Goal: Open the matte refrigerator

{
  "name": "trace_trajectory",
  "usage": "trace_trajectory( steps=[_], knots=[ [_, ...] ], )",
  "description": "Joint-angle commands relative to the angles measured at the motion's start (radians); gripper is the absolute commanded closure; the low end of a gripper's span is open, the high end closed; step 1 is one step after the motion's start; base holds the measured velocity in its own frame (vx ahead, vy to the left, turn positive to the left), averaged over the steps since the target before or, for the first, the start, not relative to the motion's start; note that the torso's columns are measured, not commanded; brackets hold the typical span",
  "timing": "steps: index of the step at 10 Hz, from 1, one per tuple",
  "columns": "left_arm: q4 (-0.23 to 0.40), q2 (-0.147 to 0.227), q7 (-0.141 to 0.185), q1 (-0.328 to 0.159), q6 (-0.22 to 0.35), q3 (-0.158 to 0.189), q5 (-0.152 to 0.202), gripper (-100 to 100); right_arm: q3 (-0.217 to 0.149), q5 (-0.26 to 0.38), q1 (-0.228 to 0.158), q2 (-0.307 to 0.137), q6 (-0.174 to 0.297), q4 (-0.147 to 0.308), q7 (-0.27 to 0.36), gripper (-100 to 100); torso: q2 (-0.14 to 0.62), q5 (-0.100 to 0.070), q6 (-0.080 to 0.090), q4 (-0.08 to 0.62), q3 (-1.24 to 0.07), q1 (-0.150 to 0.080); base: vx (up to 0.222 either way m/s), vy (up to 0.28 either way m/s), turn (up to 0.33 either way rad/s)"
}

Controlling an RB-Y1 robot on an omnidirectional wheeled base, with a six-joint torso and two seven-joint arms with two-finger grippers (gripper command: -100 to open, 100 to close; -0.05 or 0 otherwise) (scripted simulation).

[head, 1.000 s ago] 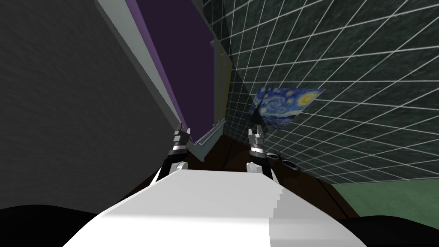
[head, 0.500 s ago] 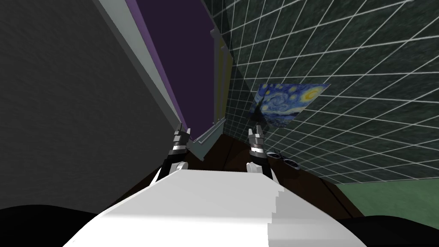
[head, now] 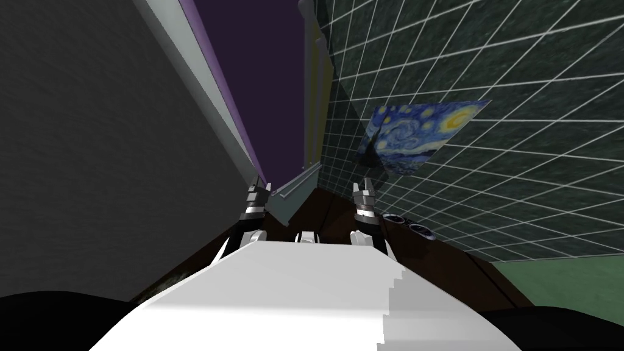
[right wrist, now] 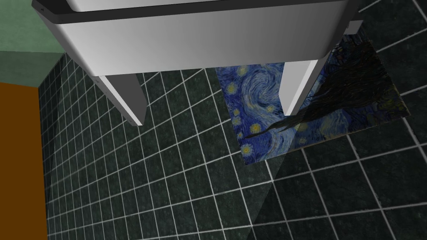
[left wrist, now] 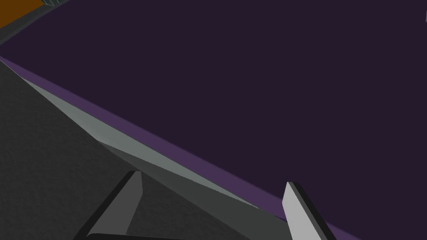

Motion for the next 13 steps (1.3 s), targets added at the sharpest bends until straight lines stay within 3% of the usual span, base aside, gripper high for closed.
trace_trajectory(
  steps=[1,4,13],
  knots=[
    [0.024,0.061,0.02,-0.01,0.019,0.005,0.024,-100,0.0,0.0,0.0,0.0,0.0,0.0,0.0,0,0.008,0.0,0.0,0.009,-0.02,-0.001,0.142,-0.088,0.048],
    [0.074,0.098,0.056,-0.029,0.053,0.015,0.07,-100,0.0,0.0,0.0,0.0,0.0,0.0,0.0,0,0.011,0.0,0.0,0.013,-0.026,0.0,0.193,-0.113,0.054],
    [0.207,0.132,0.162,-0.083,0.148,0.045,0.203,-100,0.0,0.0,0.0,0.0,0.0,0.0,0.0,0,0.013,0.0,0.0,0.014,-0.025,0.002,0.188,-0.116,0.053]
  ],
)
